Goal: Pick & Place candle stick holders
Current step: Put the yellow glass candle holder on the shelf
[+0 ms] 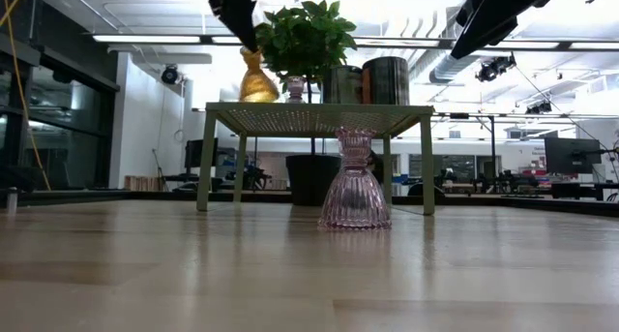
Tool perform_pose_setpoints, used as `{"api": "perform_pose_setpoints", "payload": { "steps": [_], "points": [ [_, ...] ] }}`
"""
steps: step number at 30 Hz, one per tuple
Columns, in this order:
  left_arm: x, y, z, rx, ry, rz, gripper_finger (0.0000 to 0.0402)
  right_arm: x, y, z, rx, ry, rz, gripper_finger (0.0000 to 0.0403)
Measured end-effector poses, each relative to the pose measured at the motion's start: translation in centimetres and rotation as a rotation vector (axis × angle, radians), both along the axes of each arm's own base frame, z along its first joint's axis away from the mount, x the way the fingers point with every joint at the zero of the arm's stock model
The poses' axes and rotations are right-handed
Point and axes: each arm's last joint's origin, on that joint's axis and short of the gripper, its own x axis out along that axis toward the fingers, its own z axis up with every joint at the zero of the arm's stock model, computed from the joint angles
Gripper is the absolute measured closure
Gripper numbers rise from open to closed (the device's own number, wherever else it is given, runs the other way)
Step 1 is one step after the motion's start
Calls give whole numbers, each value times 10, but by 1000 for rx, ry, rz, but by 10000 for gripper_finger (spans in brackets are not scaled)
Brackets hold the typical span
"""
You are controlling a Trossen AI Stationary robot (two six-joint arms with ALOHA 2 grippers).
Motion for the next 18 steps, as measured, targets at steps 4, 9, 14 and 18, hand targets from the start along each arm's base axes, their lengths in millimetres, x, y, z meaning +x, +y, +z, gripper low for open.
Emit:
{"api": "perform_pose_setpoints", "payload": {
  "steps": [4, 9, 14, 18],
  "points": [
    [8, 10, -2, -4, 67, 9, 394, 0, 0, 0, -1, 1, -1, 219],
    [21, 18, 3, 3, 128, 13, 394, 0, 0, 0, -5, 1, -1, 219],
    [28, 29, 5, -19, 210, 36, 394, 0, 0, 0, -6, 2, -1, 220],
    [34, 35, 0, -44, 259, 45, 394, 0, 0, -1, -8, 7, -1, 220]
  ]
}}
